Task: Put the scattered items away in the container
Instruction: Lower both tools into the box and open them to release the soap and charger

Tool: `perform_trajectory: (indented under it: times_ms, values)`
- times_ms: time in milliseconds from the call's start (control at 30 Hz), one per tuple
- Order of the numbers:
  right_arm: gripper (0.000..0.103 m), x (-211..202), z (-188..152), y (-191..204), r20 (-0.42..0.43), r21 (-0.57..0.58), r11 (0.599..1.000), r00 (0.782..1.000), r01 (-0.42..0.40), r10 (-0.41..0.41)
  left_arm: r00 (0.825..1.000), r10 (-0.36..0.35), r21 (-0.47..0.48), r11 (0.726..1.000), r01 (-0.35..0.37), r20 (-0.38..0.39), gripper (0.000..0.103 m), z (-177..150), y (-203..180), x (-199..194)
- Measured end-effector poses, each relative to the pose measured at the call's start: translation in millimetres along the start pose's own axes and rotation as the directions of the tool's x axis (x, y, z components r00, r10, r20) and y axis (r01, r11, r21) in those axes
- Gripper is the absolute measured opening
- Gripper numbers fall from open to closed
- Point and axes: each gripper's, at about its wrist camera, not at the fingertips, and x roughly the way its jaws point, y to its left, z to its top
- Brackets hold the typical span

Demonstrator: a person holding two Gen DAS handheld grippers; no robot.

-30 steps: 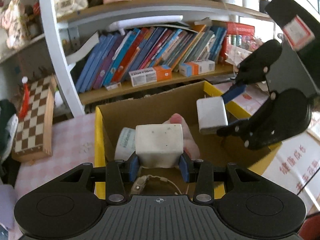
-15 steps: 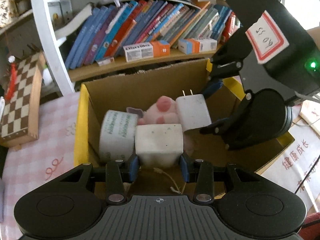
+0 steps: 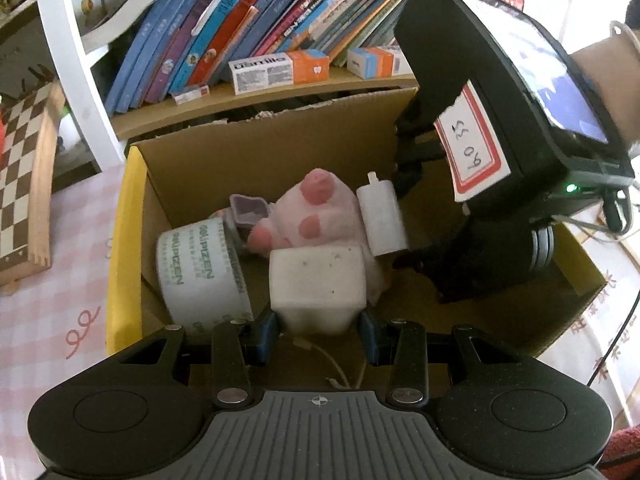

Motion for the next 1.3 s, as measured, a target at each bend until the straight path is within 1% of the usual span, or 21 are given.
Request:
perform_trajectory:
  times_ms: [200,500,533,600,667,733,833,1033,1133,1200,1300]
  values:
    - [0.047,7,3,-2,-0.007,-0.020,1.000,1.000,-0.003,0.003,1.000,-0.006,-0.003,1.000,0.006,-0.014,0.040,-1,2,2]
    - [0.047,9,4,-7,-0.001,-0.007,1.000,1.000,-0.004,0.004,1.000,-0.010,-0.004,1.000,0.010,-0.018,0.042,-2,5,3]
    - [0.047,9,4,-7,-0.001,-0.006,1.000,1.000,-0.003,0.003,1.000,-0.009,-0.005,1.000,0.009,-0.019,0.045,-2,5,3]
    - [0.048,10,5,-7,0.000,-0.003,1.000,1.000,0.000,0.000,1.000,-0.007,-0.006,1.000,0.007,-0.023,0.047,-2,6,4]
    - [0.053,9,6,-8,0.009,0.003,1.000,1.000,0.013,-0.013,1.000,-0.001,-0.006,1.000,0.001,-0.023,0.052,-1,7,4]
    - [0.064,8,8,-9,0.019,0.010,1.000,0.999,0.026,-0.026,1.000,0.009,-0.004,1.000,-0.009,-0.018,0.058,-1,7,3]
    - [0.072,4,8,-10,0.032,0.028,0.999,0.999,0.034,-0.035,1.000,-0.001,-0.001,1.000,0.001,0.001,0.062,-1,7,-2]
    - [0.076,-5,9,-14,0.058,0.066,0.997,0.997,0.050,-0.054,0.999,0.003,0.026,1.000,-0.004,0.037,0.069,0,0,-11]
    - [0.076,-19,0,-14,0.077,0.101,0.993,0.995,0.060,-0.067,0.999,0.011,0.029,0.999,-0.013,0.051,0.075,-1,-3,-15]
    - [0.076,-28,-5,-13,0.090,0.128,0.990,0.993,0.066,-0.078,0.998,0.017,0.032,0.999,-0.019,0.063,0.077,-2,-4,-20]
    - [0.076,-42,-12,-7,0.109,0.165,0.984,0.990,0.073,-0.091,0.996,0.021,0.039,0.999,-0.024,0.092,0.084,-4,-6,-30]
